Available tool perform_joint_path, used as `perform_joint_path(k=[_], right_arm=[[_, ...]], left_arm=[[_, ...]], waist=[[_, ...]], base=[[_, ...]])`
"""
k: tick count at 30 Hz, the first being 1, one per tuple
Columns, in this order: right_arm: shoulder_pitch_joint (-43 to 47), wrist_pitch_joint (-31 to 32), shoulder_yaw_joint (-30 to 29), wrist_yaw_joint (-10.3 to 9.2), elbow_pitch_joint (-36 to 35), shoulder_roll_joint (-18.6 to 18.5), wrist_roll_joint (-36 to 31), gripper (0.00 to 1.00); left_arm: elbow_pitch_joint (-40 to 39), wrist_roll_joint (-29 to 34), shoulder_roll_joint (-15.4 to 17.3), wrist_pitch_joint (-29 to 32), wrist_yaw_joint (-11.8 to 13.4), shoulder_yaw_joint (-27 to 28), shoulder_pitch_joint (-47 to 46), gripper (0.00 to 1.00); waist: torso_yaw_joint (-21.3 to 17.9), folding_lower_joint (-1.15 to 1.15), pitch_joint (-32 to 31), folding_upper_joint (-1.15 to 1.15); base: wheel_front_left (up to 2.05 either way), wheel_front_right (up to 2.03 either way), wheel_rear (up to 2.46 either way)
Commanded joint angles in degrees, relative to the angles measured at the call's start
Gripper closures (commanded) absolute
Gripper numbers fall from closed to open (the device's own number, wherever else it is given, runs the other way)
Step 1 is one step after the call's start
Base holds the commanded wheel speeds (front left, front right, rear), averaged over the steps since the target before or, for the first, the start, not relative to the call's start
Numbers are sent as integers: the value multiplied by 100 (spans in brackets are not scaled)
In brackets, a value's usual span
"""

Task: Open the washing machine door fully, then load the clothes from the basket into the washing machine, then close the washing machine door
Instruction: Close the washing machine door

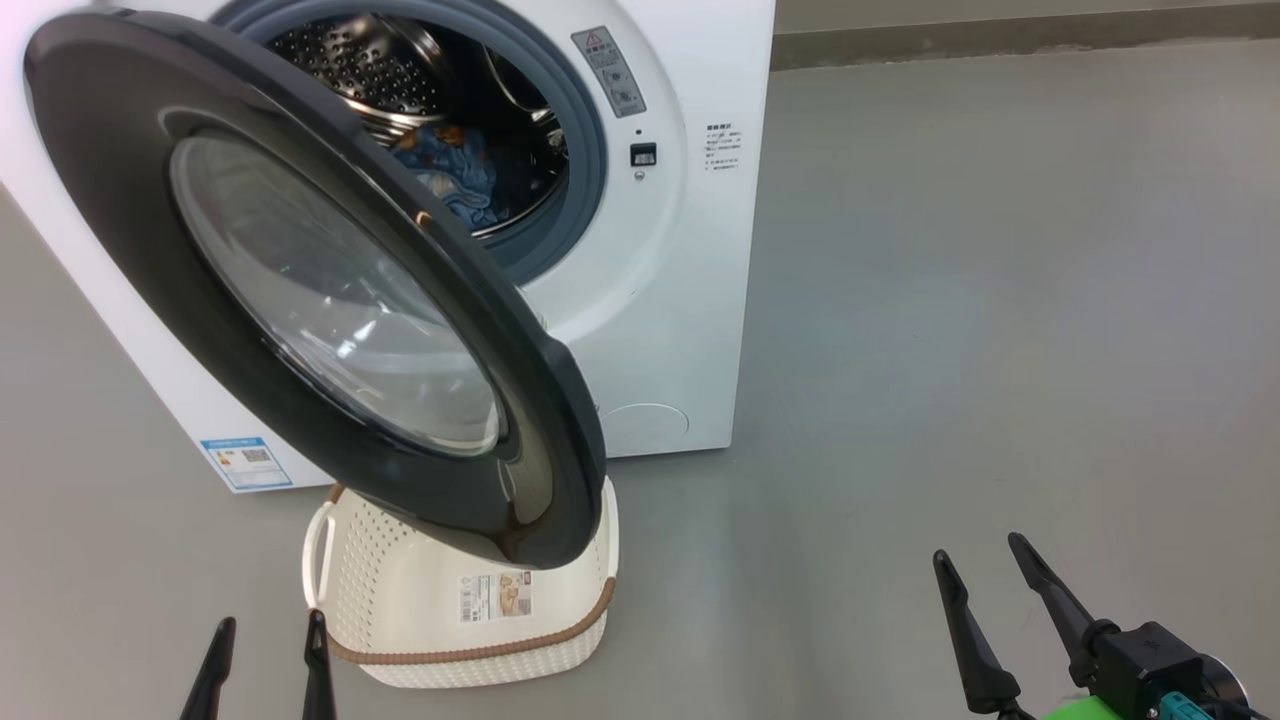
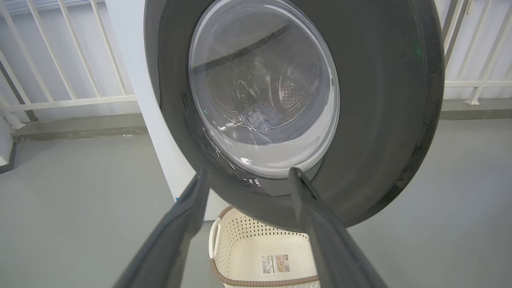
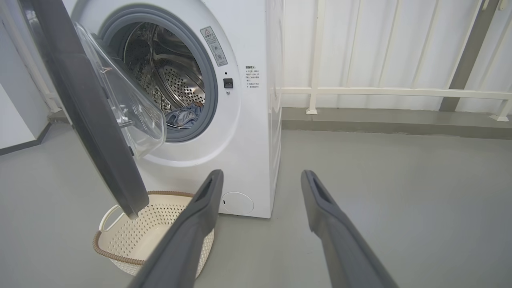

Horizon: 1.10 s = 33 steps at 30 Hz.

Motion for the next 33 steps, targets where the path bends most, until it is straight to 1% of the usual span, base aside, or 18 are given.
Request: perform_joint_path(k=[1, 2, 3, 4, 5, 19, 24, 29, 33], right_arm=[[-89, 2, 148, 9, -167, -26, -71, 0], [-90, 5, 153, 9, -165, -26, -65, 0], [-92, 4, 154, 9, -165, -26, -57, 47], [-94, 2, 157, 9, -166, -26, -41, 80], [-93, 17, 175, 9, -158, -26, -23, 100], [-111, 93, 249, 9, -72, -26, 32, 100], [-559, 27, 404, 9, 355, -26, 117, 100], [-1213, -123, 537, 9, 849, -26, 231, 100], [-1803, -237, 598, 9, 1106, -26, 291, 100]], left_arm=[[-119, 25, 96, -31, 32, 173, -170, 0], [-112, 25, 99, -29, 33, 167, -172, 0], [-107, 24, 102, -30, 34, 163, -177, 0], [-102, 23, 105, -33, 35, 160, -182, 0], [-95, 22, 109, -38, 36, 159, -186, 0], [-86, 7, 146, -77, 54, 131, -246, 0], [-59, 25, 113, -69, 33, 24, -371, 0], [23, 32, 88, -93, -27, -78, -491, 0], [75, 19, 71, -133, -47, -109, -549, 0]], waist=[[6, 0, 0, 0], [11, 0, 1, 0], [15, 0, 3, 0], [21, 0, 7, 0], [24, 0, 7, 0], [138, 0, 69, 0], [362, 0, 157, 0], [605, 0, 172, 0], [757, 0, 212, 0]], base=[[0, 0, 0], [0, 0, 0], [0, 0, 0], [0, 0, 0], [0, 0, 0], [0, 0, 0], [0, 0, 0], [0, 0, 0], [0, 0, 0]])
